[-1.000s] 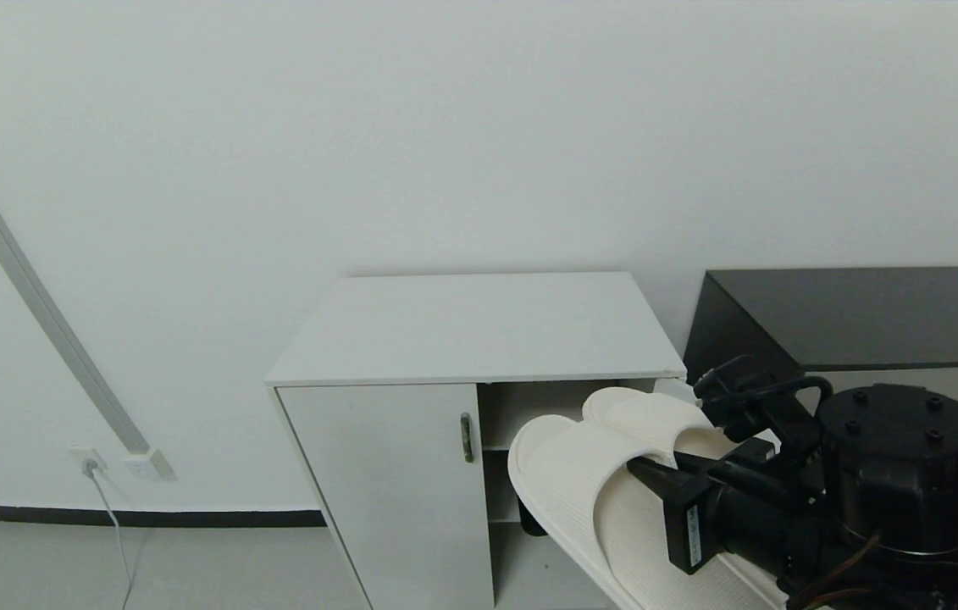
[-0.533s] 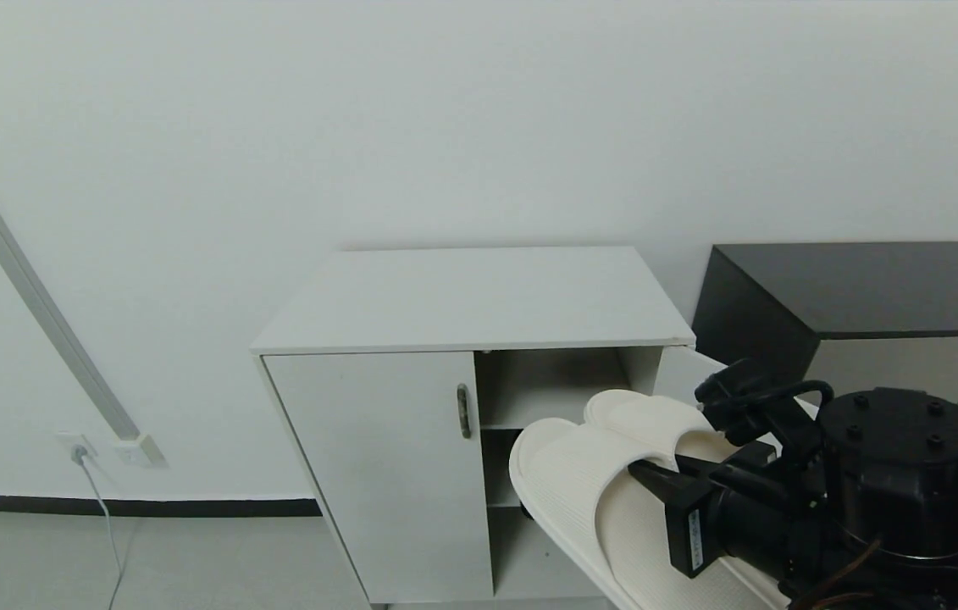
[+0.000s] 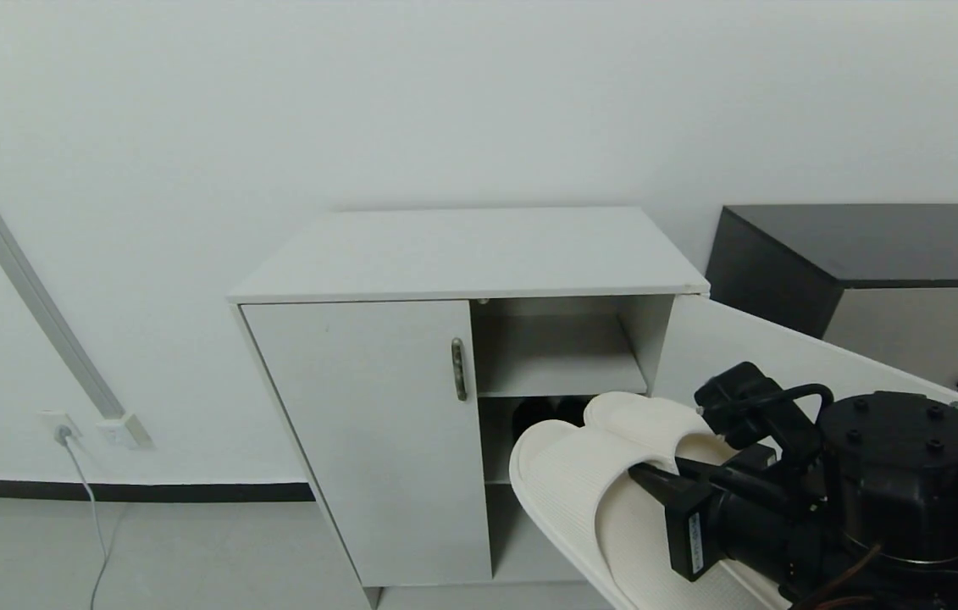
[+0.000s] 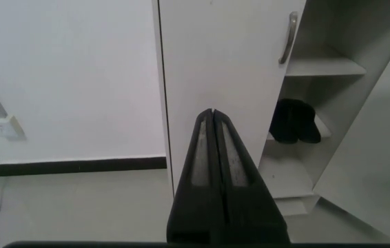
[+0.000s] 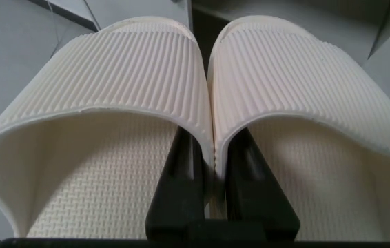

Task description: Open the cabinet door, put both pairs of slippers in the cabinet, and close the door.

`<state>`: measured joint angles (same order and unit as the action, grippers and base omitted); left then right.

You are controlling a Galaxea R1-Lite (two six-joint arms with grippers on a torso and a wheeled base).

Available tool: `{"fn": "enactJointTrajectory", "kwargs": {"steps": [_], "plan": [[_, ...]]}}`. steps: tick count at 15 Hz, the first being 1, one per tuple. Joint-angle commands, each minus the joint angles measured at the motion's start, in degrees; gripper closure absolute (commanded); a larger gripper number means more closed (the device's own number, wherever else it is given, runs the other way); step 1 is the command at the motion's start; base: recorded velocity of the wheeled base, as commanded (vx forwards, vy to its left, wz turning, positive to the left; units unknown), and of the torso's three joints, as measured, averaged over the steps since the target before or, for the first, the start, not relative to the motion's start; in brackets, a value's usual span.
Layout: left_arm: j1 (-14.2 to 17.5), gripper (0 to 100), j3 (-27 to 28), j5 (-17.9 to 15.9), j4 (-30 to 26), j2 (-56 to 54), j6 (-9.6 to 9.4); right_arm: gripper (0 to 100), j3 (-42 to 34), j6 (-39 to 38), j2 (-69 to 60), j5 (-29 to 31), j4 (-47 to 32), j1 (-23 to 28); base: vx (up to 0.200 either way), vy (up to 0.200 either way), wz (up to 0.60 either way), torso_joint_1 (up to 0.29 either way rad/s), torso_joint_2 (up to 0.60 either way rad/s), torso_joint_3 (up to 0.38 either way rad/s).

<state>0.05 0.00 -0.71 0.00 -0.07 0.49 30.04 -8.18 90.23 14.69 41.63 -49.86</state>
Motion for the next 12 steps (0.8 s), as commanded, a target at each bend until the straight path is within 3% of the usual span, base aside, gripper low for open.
{"fn": "enactJointTrajectory", "kwargs": {"steps": [1,12], "plan": [[0.04,100,0.00,0.00,0.00,0.07,-0.05,100,-0.15,0.01,0.03,-0.01,0.03,-0.06,0.000,0.000,0.00,-0.173,0.51,0.315],[0.04,100,0.00,0.00,0.00,0.07,-0.05,100,-0.42,0.01,0.03,-0.01,0.03,-0.15,0.000,0.000,0.00,-0.128,0.48,0.335]]}}
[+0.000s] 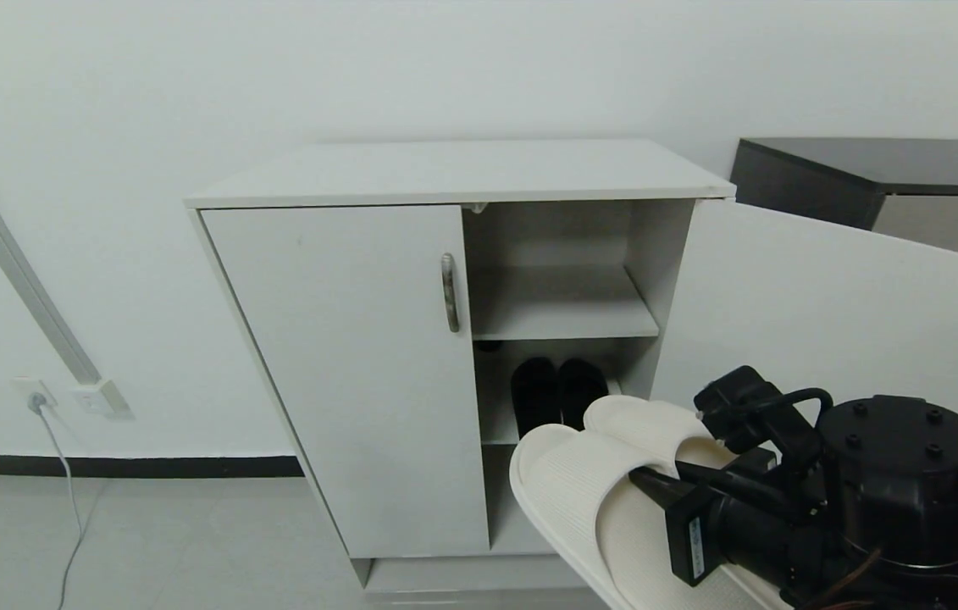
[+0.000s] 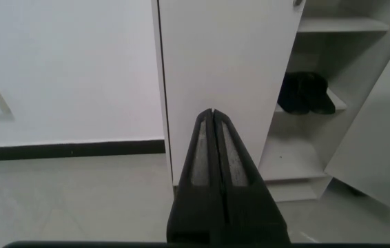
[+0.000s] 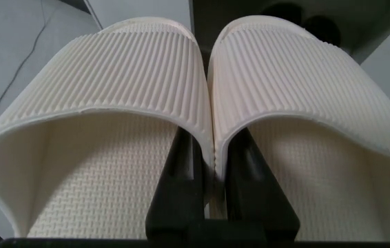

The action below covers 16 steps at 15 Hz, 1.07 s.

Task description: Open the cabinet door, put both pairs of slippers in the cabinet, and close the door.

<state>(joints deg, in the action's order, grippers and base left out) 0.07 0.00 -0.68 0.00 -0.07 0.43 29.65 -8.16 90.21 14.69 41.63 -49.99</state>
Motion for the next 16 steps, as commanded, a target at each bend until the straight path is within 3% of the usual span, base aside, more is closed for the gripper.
{"fn": "enactJointTrajectory", "kwargs": {"steps": [1,5,16], "plan": [[0.01,100,0.00,-0.02,0.00,0.07,0.01,100,-0.12,-0.02,0.05,-0.01,0.03,-0.10,0.000,0.000,0.00,-0.085,0.46,0.378],[0.01,100,0.00,-0.02,0.00,0.07,-0.08,100,-0.29,-0.02,0.05,-0.01,0.03,-0.02,0.000,0.000,0.00,-0.027,0.41,0.378],[0.01,100,0.00,-0.02,0.00,0.07,-0.25,100,-0.38,0.51,0.49,-0.01,0.82,-0.10,0.000,0.000,0.00,0.000,0.01,0.007]]}}
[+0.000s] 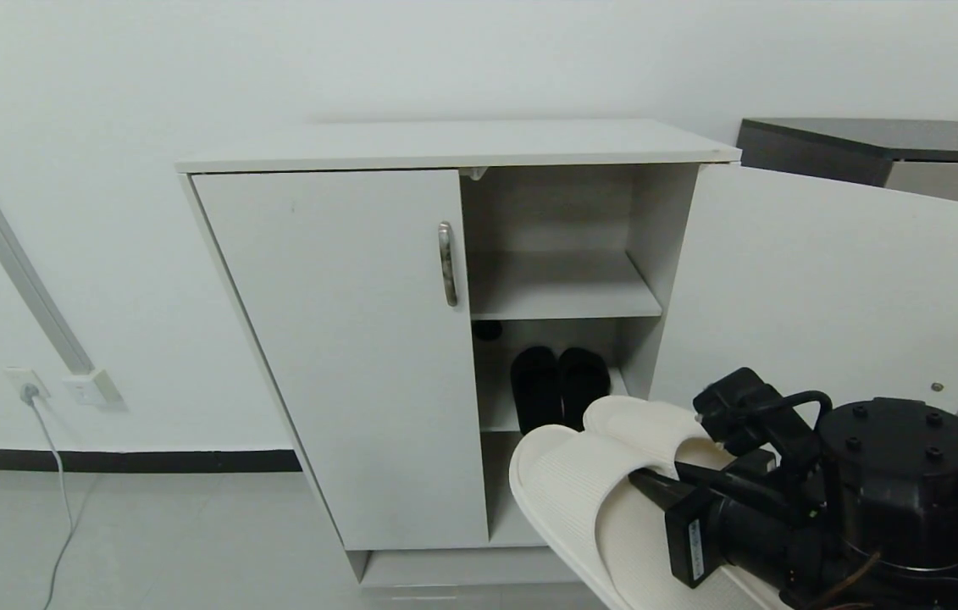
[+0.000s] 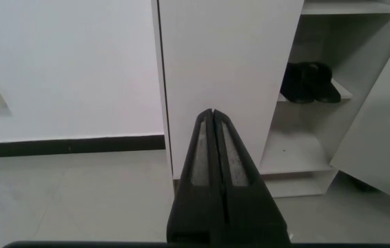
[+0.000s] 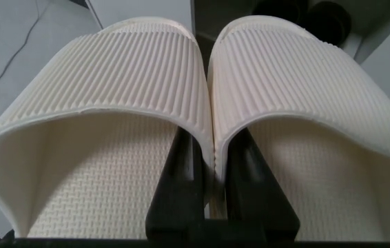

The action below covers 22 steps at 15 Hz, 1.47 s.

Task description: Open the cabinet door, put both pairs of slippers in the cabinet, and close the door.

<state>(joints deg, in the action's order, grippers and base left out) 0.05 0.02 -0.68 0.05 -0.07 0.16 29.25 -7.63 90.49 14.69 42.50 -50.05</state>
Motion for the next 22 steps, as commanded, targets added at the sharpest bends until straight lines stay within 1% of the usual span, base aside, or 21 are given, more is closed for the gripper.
{"fn": "enactJointTrajectory", "kwargs": {"steps": [1,3,4,5,6,8,9,11,13,15,22], "plan": [[0.04,100,-0.02,-0.02,-0.05,0.07,0.02,100,0.02,0.60,0.56,-0.01,-0.05,-0.04,0.000,0.000,0.00,-0.007,0.15,0.173],[0.04,100,0.06,-0.02,-0.05,0.07,0.02,100,1.25,1.13,2.85,1.83,0.04,-0.48,0.000,0.000,0.00,-0.002,0.16,0.088],[0.04,100,-0.02,-0.02,-0.05,0.07,0.02,100,5.65,-1.33,7.95,10.27,-0.05,-2.42,0.000,0.000,0.00,0.007,0.07,0.036],[0.04,100,-0.02,-0.02,-0.05,0.07,0.02,100,9.87,-5.29,12.34,17.21,-0.22,-3.65,0.000,0.000,0.00,0.000,0.00,0.000],[0.04,100,-0.02,-0.02,-0.05,0.07,-0.07,100,13.91,-6.87,15.77,21.78,-0.66,-4.00,0.000,0.000,0.00,0.000,0.00,0.000],[0.04,100,-0.02,-0.02,-0.05,0.07,-0.07,100,21.29,-6.87,20.95,29.78,-1.63,-4.53,0.000,0.000,0.00,0.000,0.00,0.000],[0.04,100,-0.02,-0.02,0.04,0.07,-0.07,100,24.54,-6.87,22.27,32.51,-2.95,-4.53,0.000,0.000,0.00,0.000,0.00,0.000],[0.04,100,-0.02,-0.02,-0.05,0.07,-0.07,100,30.78,-6.96,22.62,34.44,-8.31,-4.26,0.000,0.000,0.00,0.000,0.00,0.000],[0.04,100,0.06,-0.02,-0.05,0.07,-0.07,100,35.27,-6.78,22.19,35.41,-12.61,-3.30,0.000,0.000,0.00,0.000,0.00,0.000],[0.04,100,-0.02,-0.02,-0.05,0.07,-0.07,100,38.43,-6.69,22.19,35.85,-15.16,-2.59,0.000,0.000,0.00,0.000,0.00,0.000],[0.04,100,-0.02,-0.02,-0.05,0.07,0.02,100,39.31,-4.85,20.95,35.58,-15.25,-2.59,0.000,0.000,0.00,0.000,0.00,0.000]]}}
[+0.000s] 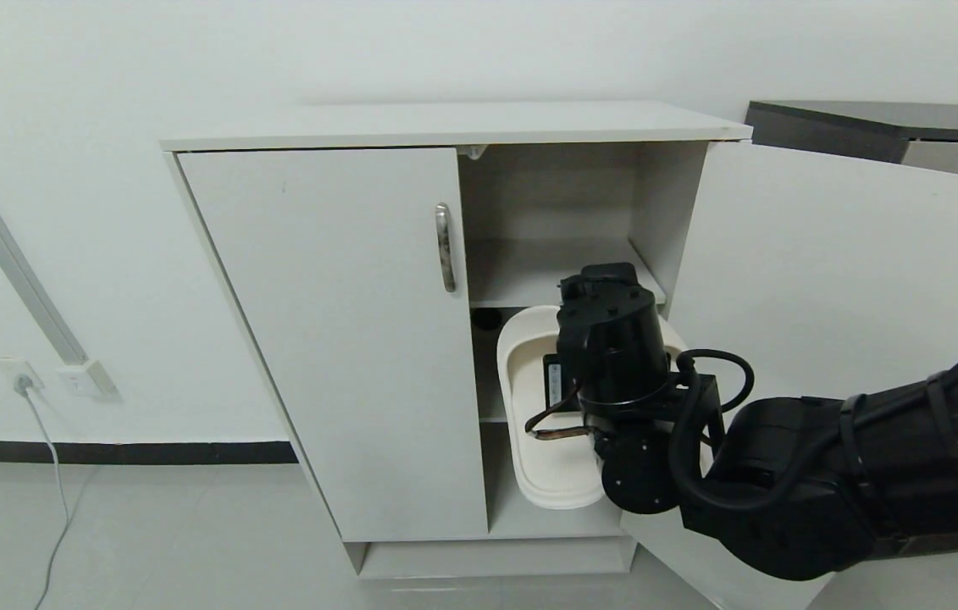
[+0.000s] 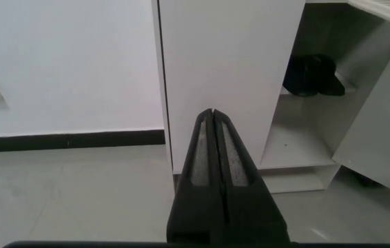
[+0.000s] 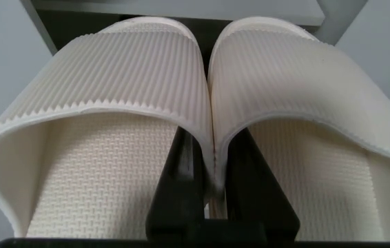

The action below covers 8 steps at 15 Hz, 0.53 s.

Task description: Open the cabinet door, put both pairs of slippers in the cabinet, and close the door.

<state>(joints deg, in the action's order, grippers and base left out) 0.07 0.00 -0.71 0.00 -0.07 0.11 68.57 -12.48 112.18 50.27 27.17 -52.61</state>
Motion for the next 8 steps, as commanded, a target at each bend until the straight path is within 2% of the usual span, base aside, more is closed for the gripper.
{"fn": "enactJointTrajectory", "kwargs": {"steps": [1,5,8], "plan": [[0.01,100,0.00,0.00,0.00,0.07,0.07,100,-0.02,0.00,-0.73,-0.09,0.16,0.06,0.000,0.000,0.00,0.000,0.00,0.000],[0.01,100,0.00,0.00,0.00,0.07,0.15,100,-0.11,0.62,-1.70,-0.18,1.39,-0.03,0.000,0.000,0.00,0.000,0.00,0.000],[0.01,100,0.00,0.00,0.00,0.07,0.07,100,-0.11,0.71,-1.79,-0.18,1.48,-0.03,0.200,0.000,0.00,-0.004,0.00,0.001]]}}
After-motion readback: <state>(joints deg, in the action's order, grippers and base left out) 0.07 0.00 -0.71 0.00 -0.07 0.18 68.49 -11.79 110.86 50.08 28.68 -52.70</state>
